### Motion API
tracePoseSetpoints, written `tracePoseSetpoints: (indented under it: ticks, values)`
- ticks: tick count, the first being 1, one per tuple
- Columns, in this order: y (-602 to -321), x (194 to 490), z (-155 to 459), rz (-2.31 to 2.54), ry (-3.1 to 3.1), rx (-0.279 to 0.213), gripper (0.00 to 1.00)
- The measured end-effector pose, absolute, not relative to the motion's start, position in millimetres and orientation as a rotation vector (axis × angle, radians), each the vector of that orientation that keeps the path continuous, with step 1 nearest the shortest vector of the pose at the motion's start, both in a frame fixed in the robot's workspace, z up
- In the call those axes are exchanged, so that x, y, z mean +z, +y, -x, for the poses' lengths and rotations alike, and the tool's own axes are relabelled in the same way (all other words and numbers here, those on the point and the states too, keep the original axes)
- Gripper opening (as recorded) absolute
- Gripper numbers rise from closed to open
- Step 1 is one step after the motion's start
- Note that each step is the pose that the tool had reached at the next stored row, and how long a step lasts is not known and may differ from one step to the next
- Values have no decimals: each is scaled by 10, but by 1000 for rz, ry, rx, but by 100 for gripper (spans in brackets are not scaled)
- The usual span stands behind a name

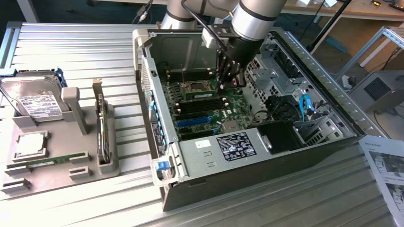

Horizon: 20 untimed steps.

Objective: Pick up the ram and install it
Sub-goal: 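Insert the ram into the slot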

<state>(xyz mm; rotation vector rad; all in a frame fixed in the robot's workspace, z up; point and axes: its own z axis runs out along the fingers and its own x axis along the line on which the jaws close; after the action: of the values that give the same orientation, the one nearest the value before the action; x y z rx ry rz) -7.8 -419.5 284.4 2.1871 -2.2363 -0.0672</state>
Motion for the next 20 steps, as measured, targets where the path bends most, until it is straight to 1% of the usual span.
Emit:
tracePoseSetpoints:
  ticks: [20]
  values:
    - [-4195,2739,68,-2187,-2236,-67,12]
